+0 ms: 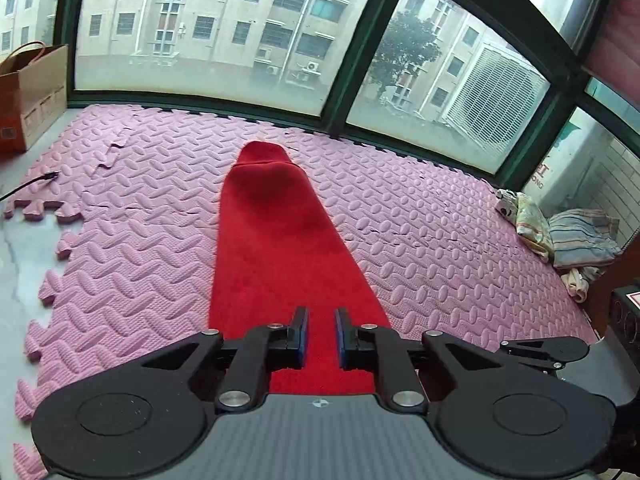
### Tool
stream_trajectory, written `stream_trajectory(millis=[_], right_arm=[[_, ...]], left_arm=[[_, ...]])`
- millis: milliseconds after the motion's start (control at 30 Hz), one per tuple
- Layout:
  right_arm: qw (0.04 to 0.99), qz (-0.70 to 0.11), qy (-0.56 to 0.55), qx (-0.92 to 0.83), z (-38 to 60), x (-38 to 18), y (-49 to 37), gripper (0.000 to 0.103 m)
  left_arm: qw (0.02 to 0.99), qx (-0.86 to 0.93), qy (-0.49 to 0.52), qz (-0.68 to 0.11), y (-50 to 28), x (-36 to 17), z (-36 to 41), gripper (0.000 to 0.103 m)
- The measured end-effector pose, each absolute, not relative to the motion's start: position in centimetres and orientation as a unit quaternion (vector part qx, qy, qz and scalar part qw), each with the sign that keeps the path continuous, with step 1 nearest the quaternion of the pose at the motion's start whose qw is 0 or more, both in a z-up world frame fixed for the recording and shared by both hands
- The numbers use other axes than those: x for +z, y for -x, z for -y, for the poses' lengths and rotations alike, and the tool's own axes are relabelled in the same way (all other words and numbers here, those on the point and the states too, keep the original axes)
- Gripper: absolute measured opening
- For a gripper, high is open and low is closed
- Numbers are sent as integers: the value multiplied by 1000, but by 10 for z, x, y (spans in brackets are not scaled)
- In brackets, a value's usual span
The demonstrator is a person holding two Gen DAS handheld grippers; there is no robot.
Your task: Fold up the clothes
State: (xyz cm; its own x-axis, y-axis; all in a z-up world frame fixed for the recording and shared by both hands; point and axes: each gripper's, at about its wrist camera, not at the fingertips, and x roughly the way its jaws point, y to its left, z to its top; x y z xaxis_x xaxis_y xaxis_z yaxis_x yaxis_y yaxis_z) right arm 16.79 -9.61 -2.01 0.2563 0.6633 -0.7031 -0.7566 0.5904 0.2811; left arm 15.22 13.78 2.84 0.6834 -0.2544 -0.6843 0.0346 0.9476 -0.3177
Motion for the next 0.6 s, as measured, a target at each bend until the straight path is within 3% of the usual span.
stream_trajectory(millis=[67,333,467,600], right_arm=[[787,-413,53,455,97,-22,-171,62],[757,-402,29,514,87,-29,-180,62],[736,-384,14,557,83,-25,-177,70],[723,-379,20,577,91,-24,-185,70]], left_arm=[[900,-79,126,-409,-165,18,-132,15],[889,-26,120,-441,-179,-10,-156,15],[887,-16,121,-446,-179,-15,-163,15],[888,-17,115,-444,-178,-17,-161,15]])
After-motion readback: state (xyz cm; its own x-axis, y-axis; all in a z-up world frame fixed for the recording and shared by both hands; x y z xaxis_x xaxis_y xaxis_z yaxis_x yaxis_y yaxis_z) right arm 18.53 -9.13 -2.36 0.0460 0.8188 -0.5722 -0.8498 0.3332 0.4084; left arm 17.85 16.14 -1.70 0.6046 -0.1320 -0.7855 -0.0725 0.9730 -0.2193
